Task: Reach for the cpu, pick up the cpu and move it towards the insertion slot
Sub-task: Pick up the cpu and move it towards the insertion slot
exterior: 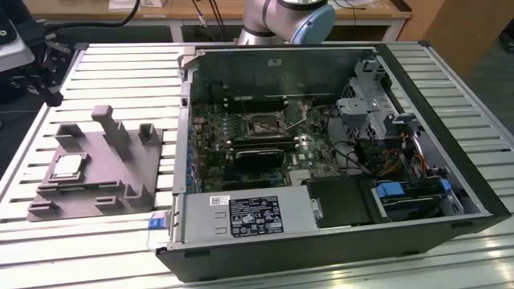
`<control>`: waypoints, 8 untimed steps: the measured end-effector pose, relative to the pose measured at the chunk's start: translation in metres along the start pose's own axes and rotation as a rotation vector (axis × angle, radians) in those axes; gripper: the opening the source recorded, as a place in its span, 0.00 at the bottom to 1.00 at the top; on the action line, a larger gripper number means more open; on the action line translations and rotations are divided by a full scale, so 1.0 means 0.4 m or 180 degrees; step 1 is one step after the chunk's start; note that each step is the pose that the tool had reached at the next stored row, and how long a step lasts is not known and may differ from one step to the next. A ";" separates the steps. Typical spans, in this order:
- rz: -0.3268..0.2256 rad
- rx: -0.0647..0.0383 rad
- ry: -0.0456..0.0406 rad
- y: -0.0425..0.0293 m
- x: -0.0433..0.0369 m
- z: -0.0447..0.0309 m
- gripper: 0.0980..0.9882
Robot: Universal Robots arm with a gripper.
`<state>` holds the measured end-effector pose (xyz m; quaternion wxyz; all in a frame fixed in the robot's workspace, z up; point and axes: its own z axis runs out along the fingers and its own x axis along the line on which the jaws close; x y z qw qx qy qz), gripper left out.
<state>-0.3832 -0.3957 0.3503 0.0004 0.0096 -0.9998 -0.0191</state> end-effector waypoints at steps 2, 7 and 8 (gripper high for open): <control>0.0000 0.0000 0.0000 0.000 0.000 0.000 0.01; 0.0000 0.0000 0.0000 0.000 0.000 0.000 0.01; 0.0000 0.0000 0.0000 0.000 0.000 0.000 0.01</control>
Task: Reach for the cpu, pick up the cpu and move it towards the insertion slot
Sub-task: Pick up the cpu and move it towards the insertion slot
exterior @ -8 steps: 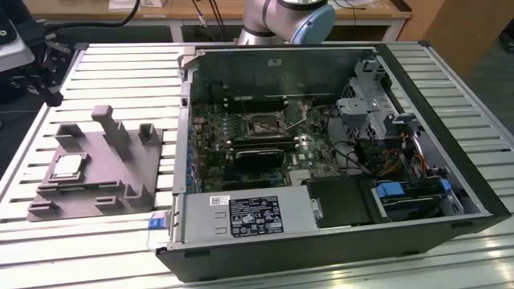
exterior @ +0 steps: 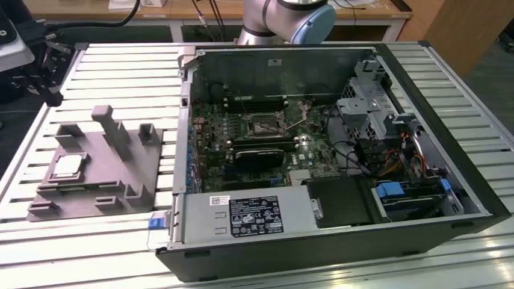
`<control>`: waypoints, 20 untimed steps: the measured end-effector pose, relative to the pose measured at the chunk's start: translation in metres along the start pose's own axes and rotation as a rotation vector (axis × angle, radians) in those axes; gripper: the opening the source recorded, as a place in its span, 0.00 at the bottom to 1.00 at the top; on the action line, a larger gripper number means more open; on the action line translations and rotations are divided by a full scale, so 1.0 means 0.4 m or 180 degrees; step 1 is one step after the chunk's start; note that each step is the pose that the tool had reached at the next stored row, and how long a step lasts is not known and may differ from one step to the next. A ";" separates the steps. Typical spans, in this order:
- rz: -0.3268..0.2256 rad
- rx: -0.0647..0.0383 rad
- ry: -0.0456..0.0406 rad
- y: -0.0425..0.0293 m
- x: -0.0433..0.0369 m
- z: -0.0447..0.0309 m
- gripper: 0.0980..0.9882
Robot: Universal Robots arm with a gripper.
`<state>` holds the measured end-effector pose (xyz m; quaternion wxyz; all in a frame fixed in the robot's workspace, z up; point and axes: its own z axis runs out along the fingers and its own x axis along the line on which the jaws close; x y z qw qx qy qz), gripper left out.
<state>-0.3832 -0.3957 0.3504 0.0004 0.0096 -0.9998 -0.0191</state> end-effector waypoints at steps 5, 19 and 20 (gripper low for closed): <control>0.0000 0.0000 0.0000 0.000 0.004 0.003 0.01; 0.0000 0.0000 0.0000 -0.001 0.028 0.047 0.01; 0.0000 0.0000 0.0000 -0.001 0.030 0.051 0.01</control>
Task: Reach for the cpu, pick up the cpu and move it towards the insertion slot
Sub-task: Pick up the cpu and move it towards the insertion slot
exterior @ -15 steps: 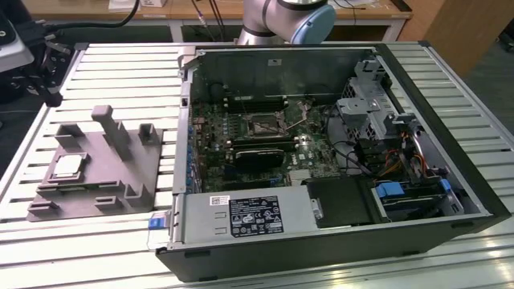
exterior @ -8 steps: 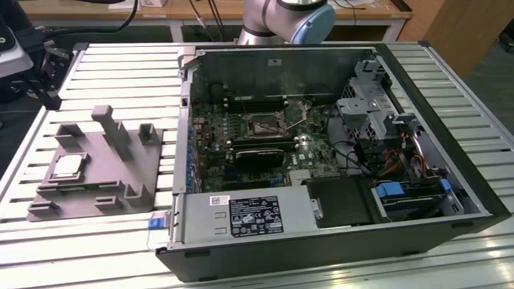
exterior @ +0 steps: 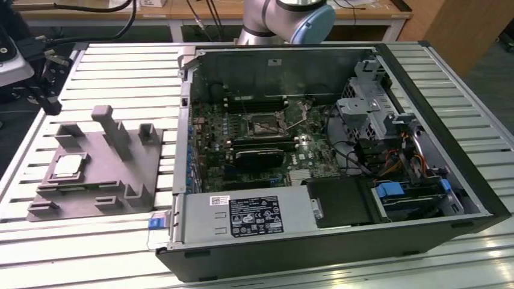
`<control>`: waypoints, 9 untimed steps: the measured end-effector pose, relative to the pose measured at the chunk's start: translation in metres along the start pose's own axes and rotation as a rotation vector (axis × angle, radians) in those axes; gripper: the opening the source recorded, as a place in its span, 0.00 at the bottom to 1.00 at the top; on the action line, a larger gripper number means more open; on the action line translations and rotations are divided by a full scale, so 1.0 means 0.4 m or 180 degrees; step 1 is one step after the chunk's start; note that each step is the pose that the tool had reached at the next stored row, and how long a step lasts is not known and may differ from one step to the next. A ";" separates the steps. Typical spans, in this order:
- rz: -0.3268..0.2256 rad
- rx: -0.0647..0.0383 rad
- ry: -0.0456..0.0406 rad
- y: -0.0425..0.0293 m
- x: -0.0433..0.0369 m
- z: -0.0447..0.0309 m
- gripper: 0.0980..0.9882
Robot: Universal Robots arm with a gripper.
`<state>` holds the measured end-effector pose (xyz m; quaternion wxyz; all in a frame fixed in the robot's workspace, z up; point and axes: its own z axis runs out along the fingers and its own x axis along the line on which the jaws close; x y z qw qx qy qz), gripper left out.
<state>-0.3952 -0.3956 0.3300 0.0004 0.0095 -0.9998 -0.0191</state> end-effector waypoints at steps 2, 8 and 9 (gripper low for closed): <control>0.0000 0.0000 0.0000 0.000 0.004 0.007 0.01; 0.0000 0.0000 0.0000 -0.002 0.016 0.029 0.01; 0.0000 0.0000 0.0000 -0.003 0.018 0.033 0.01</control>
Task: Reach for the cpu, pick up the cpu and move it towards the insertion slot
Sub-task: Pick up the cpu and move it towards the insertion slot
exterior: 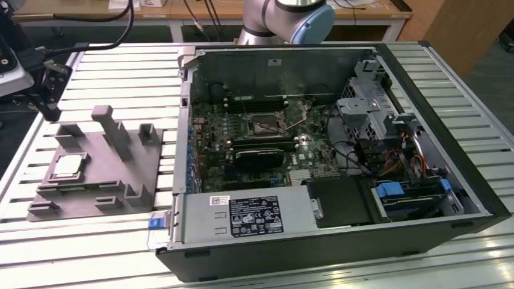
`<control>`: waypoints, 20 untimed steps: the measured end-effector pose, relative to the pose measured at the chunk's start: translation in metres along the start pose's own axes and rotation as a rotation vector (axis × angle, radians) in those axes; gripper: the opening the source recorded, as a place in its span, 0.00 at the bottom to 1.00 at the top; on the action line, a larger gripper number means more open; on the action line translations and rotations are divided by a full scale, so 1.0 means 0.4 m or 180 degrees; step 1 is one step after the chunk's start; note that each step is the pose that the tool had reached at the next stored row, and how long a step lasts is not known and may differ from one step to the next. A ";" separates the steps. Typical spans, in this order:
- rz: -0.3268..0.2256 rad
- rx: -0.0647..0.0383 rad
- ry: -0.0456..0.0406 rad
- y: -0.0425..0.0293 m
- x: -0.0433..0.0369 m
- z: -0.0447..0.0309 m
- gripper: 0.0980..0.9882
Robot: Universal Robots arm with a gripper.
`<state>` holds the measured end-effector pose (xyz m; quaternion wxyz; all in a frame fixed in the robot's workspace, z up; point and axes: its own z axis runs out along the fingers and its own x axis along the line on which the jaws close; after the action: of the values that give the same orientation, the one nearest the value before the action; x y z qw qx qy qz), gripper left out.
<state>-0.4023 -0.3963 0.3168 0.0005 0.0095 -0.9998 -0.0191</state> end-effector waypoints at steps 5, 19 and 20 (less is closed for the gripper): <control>0.0000 0.0000 0.0000 -0.002 0.009 0.023 0.01; 0.0000 -0.0001 -0.0001 -0.008 0.030 0.082 0.01; 0.0000 0.0000 -0.0001 -0.008 0.032 0.086 0.01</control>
<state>-0.4150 -0.3986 0.2821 0.0004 0.0095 -0.9998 -0.0191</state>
